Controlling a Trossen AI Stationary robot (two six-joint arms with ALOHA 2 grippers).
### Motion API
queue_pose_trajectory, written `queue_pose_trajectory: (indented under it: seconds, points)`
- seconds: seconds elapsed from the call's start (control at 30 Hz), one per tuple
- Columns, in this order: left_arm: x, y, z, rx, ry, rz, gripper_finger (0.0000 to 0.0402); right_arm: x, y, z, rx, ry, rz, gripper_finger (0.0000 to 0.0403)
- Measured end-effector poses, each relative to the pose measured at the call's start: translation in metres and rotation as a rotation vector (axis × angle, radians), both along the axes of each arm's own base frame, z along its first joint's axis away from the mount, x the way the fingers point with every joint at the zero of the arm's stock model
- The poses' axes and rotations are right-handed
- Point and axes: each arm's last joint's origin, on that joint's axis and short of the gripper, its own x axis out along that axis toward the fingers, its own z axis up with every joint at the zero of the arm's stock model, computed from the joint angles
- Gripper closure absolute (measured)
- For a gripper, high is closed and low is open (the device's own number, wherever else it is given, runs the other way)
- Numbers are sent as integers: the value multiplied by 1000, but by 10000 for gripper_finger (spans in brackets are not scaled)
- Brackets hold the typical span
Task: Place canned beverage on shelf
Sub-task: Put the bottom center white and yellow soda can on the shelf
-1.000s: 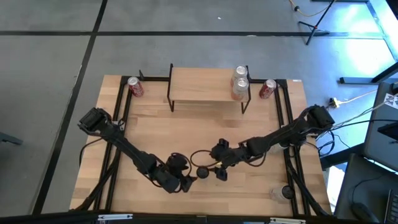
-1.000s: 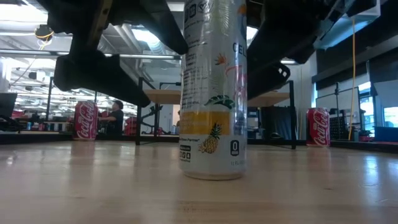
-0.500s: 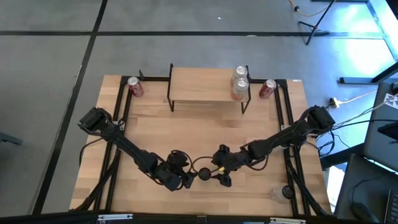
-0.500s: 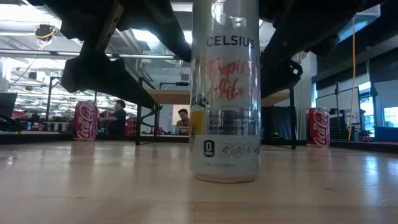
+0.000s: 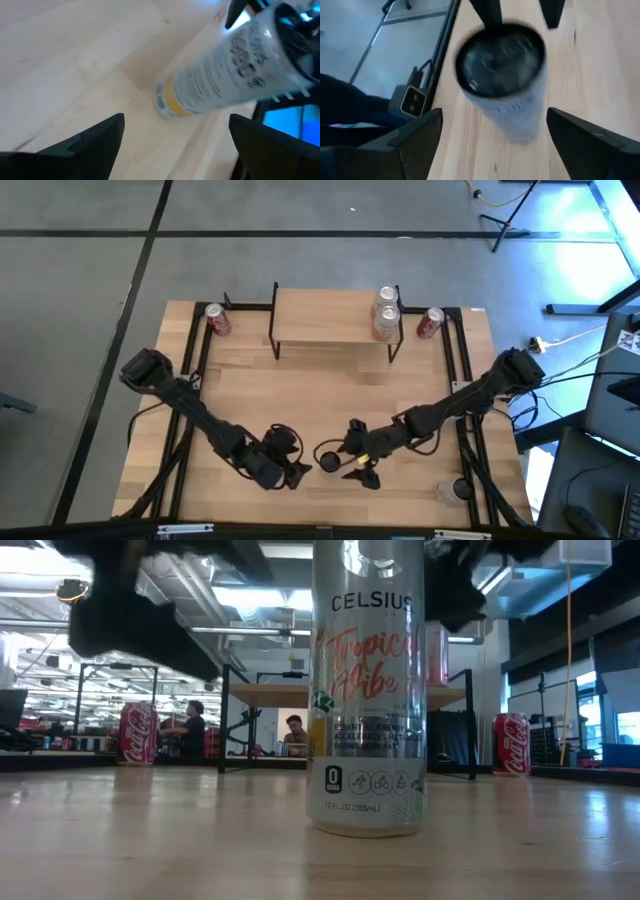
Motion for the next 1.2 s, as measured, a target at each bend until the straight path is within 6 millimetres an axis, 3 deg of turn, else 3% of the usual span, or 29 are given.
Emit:
queue_pose_trajectory:
  seconds: [0.17, 0.63, 0.73, 0.87, 1.03, 1.2]
  points:
    - [-6, -8, 6, -21, -26, -24, 45, 7, 5, 9, -45, -145, -38, 54]
    - [10, 3, 15, 10, -128, -27, 44, 25, 12, -22, -83, -167, -92, 59]
    - [9, 1, 15, 8, -129, -31, 44, 25, 12, -22, -86, -172, -104, 93]
    - [8, -1, 16, 11, -135, -41, 44, 25, 11, -21, -86, -178, -107, 176]
    - [-2, 0, 39, 30, -172, -90, 44, 20, 7, -10, -88, -171, -107, 180]
    - [-21, 13, 78, 51, -227, -118, 44, 18, -7, 24, -91, -177, -133, 180]
